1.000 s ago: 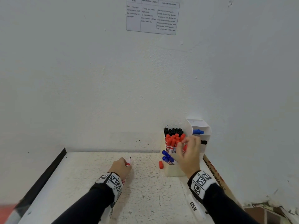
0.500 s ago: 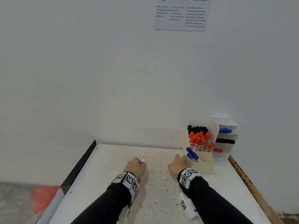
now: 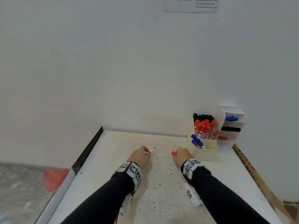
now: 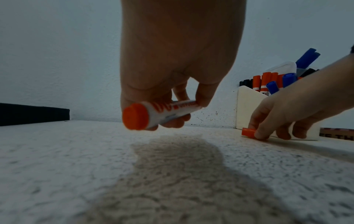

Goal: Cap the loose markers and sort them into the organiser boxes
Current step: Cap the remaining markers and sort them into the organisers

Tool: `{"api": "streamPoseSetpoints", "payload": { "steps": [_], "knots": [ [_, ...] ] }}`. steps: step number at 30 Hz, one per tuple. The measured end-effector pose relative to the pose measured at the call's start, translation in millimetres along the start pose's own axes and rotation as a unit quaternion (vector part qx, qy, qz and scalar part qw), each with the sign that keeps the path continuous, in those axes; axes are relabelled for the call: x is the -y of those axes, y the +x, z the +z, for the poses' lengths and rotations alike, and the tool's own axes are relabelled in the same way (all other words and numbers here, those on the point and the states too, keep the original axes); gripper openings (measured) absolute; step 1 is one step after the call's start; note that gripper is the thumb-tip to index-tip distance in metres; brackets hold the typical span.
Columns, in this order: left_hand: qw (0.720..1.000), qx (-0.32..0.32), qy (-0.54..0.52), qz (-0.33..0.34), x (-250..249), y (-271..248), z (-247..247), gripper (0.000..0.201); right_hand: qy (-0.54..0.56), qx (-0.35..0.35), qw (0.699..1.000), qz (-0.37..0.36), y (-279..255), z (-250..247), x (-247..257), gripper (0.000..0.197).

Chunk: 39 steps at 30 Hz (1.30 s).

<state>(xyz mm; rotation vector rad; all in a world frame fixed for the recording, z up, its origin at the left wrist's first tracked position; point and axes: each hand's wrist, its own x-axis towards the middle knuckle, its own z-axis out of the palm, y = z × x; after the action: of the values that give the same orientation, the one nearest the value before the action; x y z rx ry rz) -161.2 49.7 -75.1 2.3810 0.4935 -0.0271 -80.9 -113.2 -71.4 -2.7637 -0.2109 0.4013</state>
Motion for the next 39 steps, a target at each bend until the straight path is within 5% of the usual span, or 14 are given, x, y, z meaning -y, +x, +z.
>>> {"api": "streamPoseSetpoints", "payload": {
  "steps": [9,14,17,21,24,29,32,35,39],
  "knots": [
    [0.999,0.023,0.038,0.032,-16.2,-11.8,18.3,0.022,0.115,-0.025,0.970,-0.212,-23.4,-6.6,-10.4,0.023],
    [0.993,0.070,-0.033,0.090,-29.0,-20.4,22.4,0.031,0.200,-0.006,0.960,-0.196,-37.8,-12.0,-23.3,0.015],
    [0.985,0.064,-0.097,0.131,-38.4,-29.4,24.2,0.026,0.216,-0.037,0.963,-0.155,-41.7,-19.1,-27.6,0.042],
    [0.978,0.055,-0.062,0.192,-62.1,-36.0,29.0,0.027,0.236,-0.065,0.963,-0.116,-45.3,-31.3,-31.4,0.050],
    [0.966,0.139,-0.173,0.133,-80.7,-39.4,30.5,0.032,0.283,-0.083,0.947,-0.126,-47.7,-40.7,-32.8,0.049],
    [0.899,0.239,-0.360,0.069,-93.9,-40.4,33.7,0.038,0.325,-0.122,0.917,-0.199,-50.9,-51.5,-39.0,0.046],
    [0.897,0.219,-0.374,0.088,-104.4,-38.1,36.7,0.035,0.312,-0.119,0.916,-0.222,-48.4,-61.3,-45.8,0.041],
    [0.925,0.170,-0.300,0.157,-117.2,-34.2,34.7,0.033,0.291,-0.133,0.915,-0.244,-45.2,-78.2,-53.2,0.030],
    [0.950,0.079,-0.256,0.161,-132.9,-23.1,37.9,0.038,0.303,-0.241,0.891,-0.237,-40.3,-116.9,-60.9,0.014]
  ]
}}
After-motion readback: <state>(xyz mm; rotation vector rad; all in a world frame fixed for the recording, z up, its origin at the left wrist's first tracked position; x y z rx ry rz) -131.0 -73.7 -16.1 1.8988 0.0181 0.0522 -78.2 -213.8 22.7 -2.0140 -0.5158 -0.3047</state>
